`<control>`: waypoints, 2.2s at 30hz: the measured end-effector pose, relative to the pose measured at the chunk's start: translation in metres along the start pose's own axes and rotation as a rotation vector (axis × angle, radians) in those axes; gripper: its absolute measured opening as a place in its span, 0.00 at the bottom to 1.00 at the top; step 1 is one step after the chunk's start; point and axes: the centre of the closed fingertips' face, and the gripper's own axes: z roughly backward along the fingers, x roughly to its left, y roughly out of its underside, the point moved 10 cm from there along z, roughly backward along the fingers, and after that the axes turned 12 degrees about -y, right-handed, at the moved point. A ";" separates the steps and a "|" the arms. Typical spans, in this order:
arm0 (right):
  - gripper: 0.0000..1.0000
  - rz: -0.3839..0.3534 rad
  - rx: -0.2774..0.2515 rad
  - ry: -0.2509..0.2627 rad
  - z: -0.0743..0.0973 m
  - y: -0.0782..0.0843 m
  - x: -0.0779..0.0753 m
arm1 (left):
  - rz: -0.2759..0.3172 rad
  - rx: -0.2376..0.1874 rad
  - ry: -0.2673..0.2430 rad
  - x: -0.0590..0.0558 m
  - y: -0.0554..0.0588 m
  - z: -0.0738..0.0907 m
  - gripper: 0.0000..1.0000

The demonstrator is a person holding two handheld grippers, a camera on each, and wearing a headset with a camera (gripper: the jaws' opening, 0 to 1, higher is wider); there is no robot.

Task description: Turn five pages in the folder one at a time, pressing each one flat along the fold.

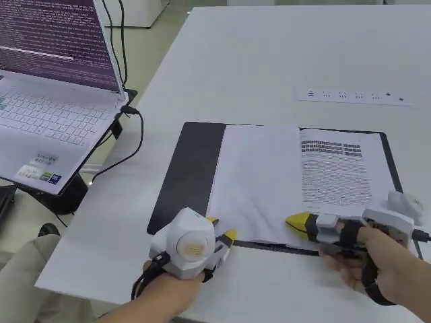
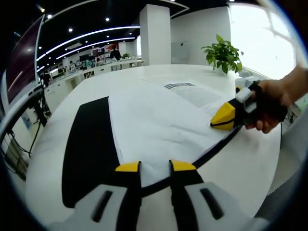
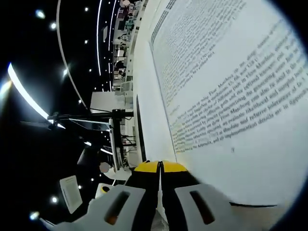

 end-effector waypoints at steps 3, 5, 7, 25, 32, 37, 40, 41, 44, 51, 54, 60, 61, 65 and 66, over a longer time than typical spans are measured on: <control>0.00 -0.033 -0.021 -0.021 0.007 0.013 -0.003 | -0.002 0.003 -0.003 -0.001 -0.001 0.001 0.21; 0.00 -0.044 -0.024 -0.025 0.010 0.019 -0.004 | -0.002 0.004 -0.003 -0.001 -0.001 0.001 0.21; 0.00 -0.045 -0.021 -0.023 0.013 0.022 -0.004 | -0.002 0.004 -0.006 -0.001 -0.001 0.001 0.21; 0.00 -0.007 -0.063 -0.092 0.041 0.050 0.027 | 0.017 0.077 -0.002 -0.001 -0.006 0.006 0.27; 0.00 0.048 -0.108 -0.100 0.054 0.053 0.042 | 0.022 0.080 -0.006 0.006 -0.018 0.023 0.34; 0.00 0.189 -0.165 -0.073 0.066 0.052 0.061 | 0.054 0.052 -0.012 0.012 -0.035 0.042 0.43; 0.02 0.300 -0.182 -0.015 0.075 0.050 0.071 | 0.082 0.026 -0.017 0.014 -0.042 0.052 0.44; 0.08 0.331 -0.199 -0.002 0.077 0.048 0.074 | 0.086 0.016 -0.022 0.015 -0.045 0.057 0.44; 0.29 0.429 -0.238 0.022 0.086 0.047 0.090 | 0.117 0.004 -0.034 0.016 -0.050 0.069 0.50; 0.65 0.717 -0.242 0.210 0.117 0.049 0.109 | 0.152 -0.030 -0.039 0.020 -0.057 0.101 0.64; 0.78 0.805 -0.250 0.287 0.134 0.049 0.116 | 0.157 -0.024 -0.060 0.022 -0.058 0.112 0.81; 0.93 0.918 -0.334 0.394 0.168 0.043 0.131 | 0.170 -0.059 -0.061 0.022 -0.065 0.127 0.92; 0.97 0.926 -0.345 0.407 0.172 0.041 0.132 | 0.171 -0.064 -0.060 0.021 -0.066 0.129 0.94; 1.00 0.975 -0.377 0.432 0.188 0.039 0.137 | 0.194 -0.087 -0.050 0.015 -0.074 0.137 0.99; 1.00 0.976 -0.376 0.437 0.190 0.039 0.138 | 0.192 -0.094 -0.053 0.014 -0.075 0.139 0.99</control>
